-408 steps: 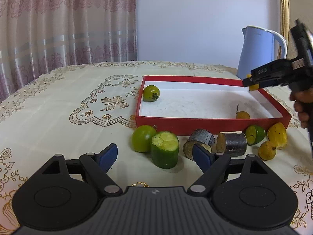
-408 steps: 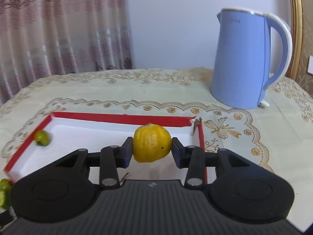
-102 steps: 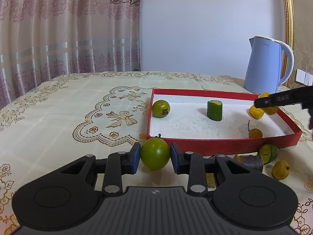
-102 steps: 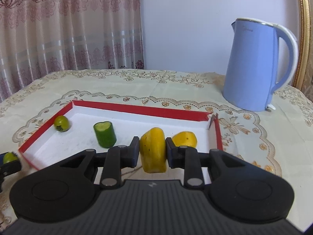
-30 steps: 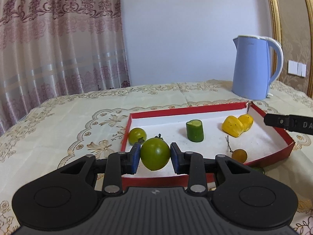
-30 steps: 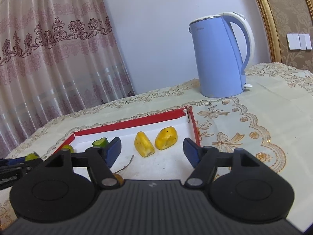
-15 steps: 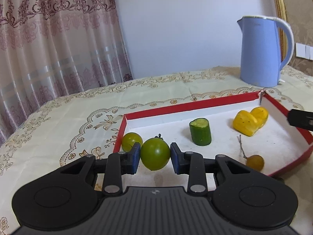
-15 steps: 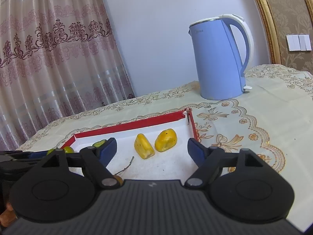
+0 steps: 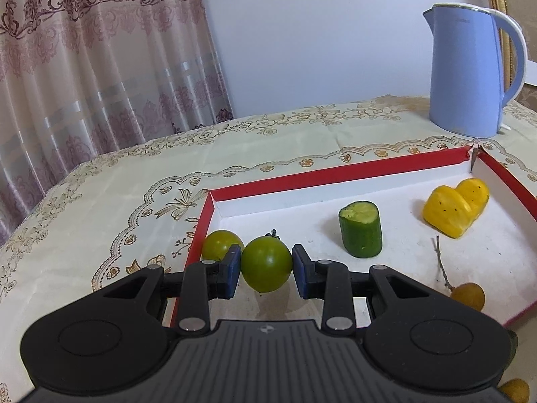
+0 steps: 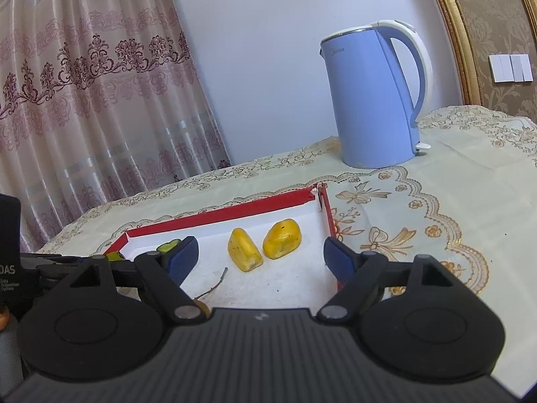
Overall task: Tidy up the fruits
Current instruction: 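Carry the green tomato into the tray and open the left gripper, then move the left gripper to the dark wooden cylinder piece and grasp it, then lift the dark cylinder piece with the left gripper, then carry the dark cylinder piece toward the tray rim with the left gripper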
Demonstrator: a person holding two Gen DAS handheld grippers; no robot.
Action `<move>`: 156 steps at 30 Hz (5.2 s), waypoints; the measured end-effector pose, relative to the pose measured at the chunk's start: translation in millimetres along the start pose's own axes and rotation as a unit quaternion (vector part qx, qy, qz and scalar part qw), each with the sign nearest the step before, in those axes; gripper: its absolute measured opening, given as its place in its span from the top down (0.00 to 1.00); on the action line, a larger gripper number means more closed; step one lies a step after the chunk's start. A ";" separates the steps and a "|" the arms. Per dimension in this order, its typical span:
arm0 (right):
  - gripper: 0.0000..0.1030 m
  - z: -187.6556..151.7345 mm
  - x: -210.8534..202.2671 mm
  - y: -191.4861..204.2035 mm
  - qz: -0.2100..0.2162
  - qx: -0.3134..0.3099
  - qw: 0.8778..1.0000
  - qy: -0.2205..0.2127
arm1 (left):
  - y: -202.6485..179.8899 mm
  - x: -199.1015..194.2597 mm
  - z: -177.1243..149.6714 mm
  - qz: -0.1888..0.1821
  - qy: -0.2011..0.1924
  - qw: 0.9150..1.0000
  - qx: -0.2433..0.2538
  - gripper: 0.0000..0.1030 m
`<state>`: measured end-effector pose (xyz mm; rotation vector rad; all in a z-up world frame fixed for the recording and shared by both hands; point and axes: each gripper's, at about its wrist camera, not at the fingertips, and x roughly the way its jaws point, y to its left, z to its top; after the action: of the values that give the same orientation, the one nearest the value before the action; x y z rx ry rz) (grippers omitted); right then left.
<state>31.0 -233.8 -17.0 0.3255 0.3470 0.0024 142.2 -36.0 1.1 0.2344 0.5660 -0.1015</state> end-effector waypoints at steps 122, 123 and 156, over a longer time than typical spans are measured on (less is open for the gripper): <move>0.00 -49.1 -39.3 34.8 -0.014 -0.035 0.996 0.080 | 12.6 -74.6 -81.8 0.018 0.026 0.998 -0.056 0.19; 0.00 -49.1 -39.5 35.0 -0.014 -0.035 0.996 0.079 | 12.6 -74.5 -81.8 0.019 0.025 0.998 -0.056 0.19; 0.00 -49.4 -37.5 35.9 -0.021 -0.041 0.995 0.084 | 13.4 -74.8 -82.6 0.017 0.026 0.998 -0.057 0.19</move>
<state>-18.9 -186.5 -37.1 0.2368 0.5197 0.0021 38.6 -0.3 -23.4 0.1355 0.6164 -0.0295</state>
